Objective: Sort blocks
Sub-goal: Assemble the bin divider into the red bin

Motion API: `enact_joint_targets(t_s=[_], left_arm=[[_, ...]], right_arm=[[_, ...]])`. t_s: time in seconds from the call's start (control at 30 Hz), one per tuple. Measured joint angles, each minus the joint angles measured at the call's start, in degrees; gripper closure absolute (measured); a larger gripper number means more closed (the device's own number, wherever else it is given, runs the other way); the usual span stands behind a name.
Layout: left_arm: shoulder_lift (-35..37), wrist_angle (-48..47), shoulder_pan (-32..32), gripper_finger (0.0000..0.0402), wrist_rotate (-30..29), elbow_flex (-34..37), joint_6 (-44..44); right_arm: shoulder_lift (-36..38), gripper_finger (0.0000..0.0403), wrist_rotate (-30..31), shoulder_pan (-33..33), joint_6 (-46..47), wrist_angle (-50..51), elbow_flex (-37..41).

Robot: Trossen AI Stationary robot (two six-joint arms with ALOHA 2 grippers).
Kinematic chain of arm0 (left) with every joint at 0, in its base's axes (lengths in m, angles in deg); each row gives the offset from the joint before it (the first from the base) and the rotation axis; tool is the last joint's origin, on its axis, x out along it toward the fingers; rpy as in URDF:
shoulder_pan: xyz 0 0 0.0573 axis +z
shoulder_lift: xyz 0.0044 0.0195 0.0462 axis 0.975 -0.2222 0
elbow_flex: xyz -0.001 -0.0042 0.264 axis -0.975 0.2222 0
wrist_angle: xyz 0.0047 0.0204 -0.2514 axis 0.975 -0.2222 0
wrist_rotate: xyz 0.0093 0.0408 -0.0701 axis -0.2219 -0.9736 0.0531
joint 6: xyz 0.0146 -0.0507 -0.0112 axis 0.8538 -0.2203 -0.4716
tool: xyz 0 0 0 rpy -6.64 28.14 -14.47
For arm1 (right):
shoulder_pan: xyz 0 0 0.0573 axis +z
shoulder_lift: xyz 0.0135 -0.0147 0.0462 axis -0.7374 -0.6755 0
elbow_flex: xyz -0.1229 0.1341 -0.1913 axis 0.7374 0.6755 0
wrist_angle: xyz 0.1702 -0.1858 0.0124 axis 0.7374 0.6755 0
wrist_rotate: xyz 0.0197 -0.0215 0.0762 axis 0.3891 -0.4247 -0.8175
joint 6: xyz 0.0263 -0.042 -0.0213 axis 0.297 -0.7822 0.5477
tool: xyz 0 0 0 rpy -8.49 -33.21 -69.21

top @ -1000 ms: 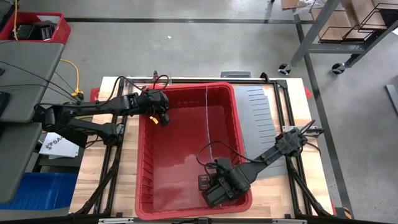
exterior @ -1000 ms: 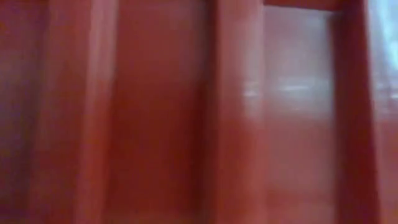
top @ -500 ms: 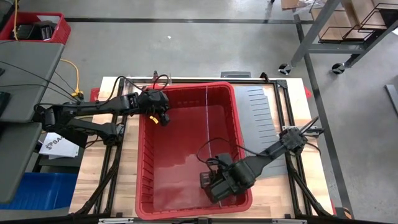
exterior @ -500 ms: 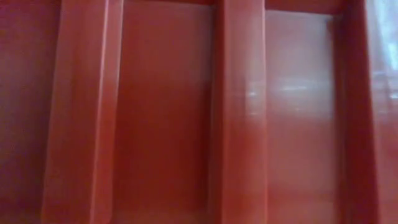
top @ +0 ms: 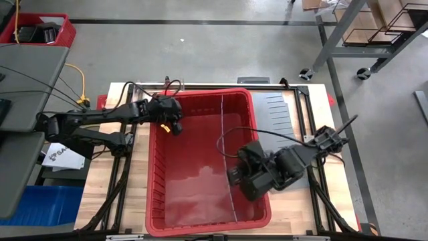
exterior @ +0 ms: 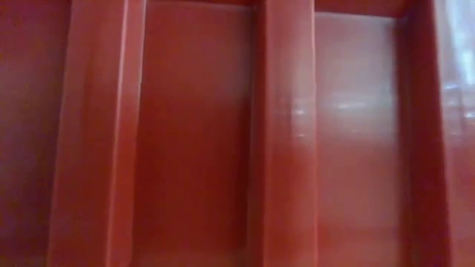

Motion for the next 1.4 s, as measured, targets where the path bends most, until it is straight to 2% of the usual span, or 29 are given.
enact_joint_targets(t_s=[0.03,0.1,0.2,0.37,0.53,0.77,0.87,1.0,1.17,1.23,1.3,1.4], left_arm=[[0.62,1.78,0.0,0.0401,2.52,0.0,1.0],[2.07,4.9,-0.07,0.0402,6.27,-0.59,1.97],[4.22,7.57,-0.1,0.0402,6.91,-2.84,2.0],[8.55,7.25,-0.2,0.0402,7.59,-7.88,2.41],[13.6,7.41,-1.7,0.0402,10.34,-12.2,-1.18],[19.39,5.39,-5.0,0.0402,9.84,-12.96,-6.13],[21.04,2.58,-6.32,0.0402,9.57,-12.96,-7.76],[21.85,0.08,-7.23,0.0402,7.2,-12.94,-7.95],[20.68,-1.44,-7.28,0.0402,6.53,-12.94,-9.59],[19.31,-1.9,-7.26,0.0402,6.65,-12.94,-10.55],[17.16,-2.48,-6.82,0.0402,7.83,-12.94,-11.11],[12.42,-1.46,-4.9,0.0402,12.86,-12.95,-11.11]], right_arm=[[-0.2,0.0377,1.9,-0.64,-2.98,-0.01,0.24],[-0.29,0.0389,4.28,-2.35,-6.23,0.03,1.63],[-0.31,0.0399,5.04,-4.68,-10.54,-1.32,5.61],[-0.33,0.0402,3.9,-7.44,-21.52,-13.19,14.2],[1.31,0.0403,5.65,-8.57,-26.11,-22.94,21.13],[1.5,0.0403,-0.13,-8.92,-27.48,-31.62,29.03],[3.23,0.0403,-1.5,-8.92,-27.21,-28.63,28.52],[7.55,0.0403,2.4,-8.83,-26.61,-18.42,22.99],[13.87,0.0401,3.19,-9.61,-17.97,-5.62,17.99],[15.56,0.0394,1.91,-9.73,-14.05,0.42,18.14],[18.3,0.038,1.39,-10.14,-12.86,-0.57,20.59],[21.02,0.0358,2.94,-12.38,-8.62,-0.43,24.67]])
